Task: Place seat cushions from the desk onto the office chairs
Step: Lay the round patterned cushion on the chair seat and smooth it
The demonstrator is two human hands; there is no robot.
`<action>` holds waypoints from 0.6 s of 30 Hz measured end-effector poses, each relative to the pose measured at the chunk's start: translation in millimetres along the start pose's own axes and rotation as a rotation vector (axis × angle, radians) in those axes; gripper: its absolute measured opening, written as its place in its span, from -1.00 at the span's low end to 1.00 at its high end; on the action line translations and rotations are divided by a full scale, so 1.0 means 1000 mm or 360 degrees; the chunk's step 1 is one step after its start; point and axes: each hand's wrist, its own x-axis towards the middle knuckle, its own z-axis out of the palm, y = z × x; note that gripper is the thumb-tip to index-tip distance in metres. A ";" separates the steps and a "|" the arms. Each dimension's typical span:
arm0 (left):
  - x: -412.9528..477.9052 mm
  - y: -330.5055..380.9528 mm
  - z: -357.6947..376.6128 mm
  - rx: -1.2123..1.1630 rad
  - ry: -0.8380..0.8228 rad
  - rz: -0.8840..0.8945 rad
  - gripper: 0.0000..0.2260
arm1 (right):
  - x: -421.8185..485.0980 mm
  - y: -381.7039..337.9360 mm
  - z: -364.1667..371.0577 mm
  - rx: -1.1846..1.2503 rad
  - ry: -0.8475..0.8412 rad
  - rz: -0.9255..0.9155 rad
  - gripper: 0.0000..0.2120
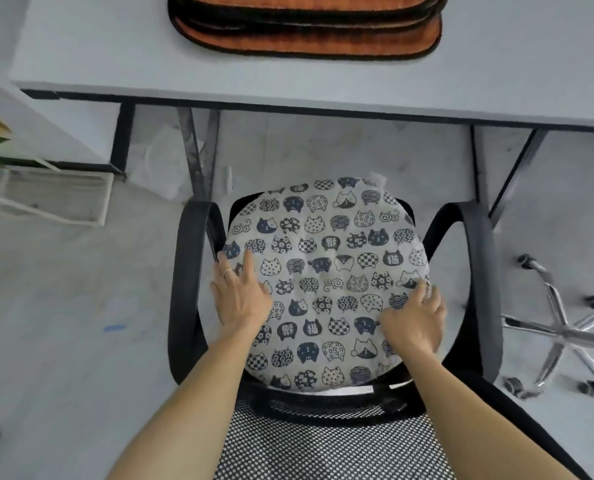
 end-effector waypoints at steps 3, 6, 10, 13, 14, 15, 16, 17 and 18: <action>0.016 -0.004 0.017 0.0206 0.0172 0.0487 -0.35 | 0.020 -0.009 0.010 -0.0244 0.0223 -0.0520 -0.31; 0.034 -0.015 0.043 0.0317 0.0168 0.0575 -0.34 | 0.045 -0.004 0.030 -0.0387 0.0223 -0.0659 -0.32; 0.045 -0.026 0.067 0.0278 0.0289 0.0633 -0.32 | 0.057 0.006 0.051 -0.0441 0.0202 -0.0589 -0.34; 0.054 -0.026 0.081 0.0308 0.0368 0.0635 -0.31 | 0.064 0.004 0.061 -0.0453 0.0189 -0.0608 -0.34; 0.055 -0.023 0.079 0.0329 0.0302 0.0613 -0.29 | 0.067 0.002 0.060 -0.0450 0.0143 -0.0612 -0.33; 0.058 -0.020 0.072 0.0375 0.0183 0.0581 -0.27 | 0.069 -0.002 0.055 -0.0463 0.0059 -0.0599 -0.32; 0.058 -0.016 0.060 0.0435 -0.0006 0.0536 -0.24 | 0.066 -0.005 0.045 -0.0523 -0.0090 -0.0567 -0.30; 0.057 -0.013 0.045 0.0501 -0.0207 0.0492 -0.20 | 0.062 -0.010 0.030 -0.0615 -0.0254 -0.0530 -0.26; 0.056 -0.008 0.029 0.0545 -0.0406 0.0447 -0.18 | 0.060 -0.017 0.015 -0.0691 -0.0434 -0.0484 -0.20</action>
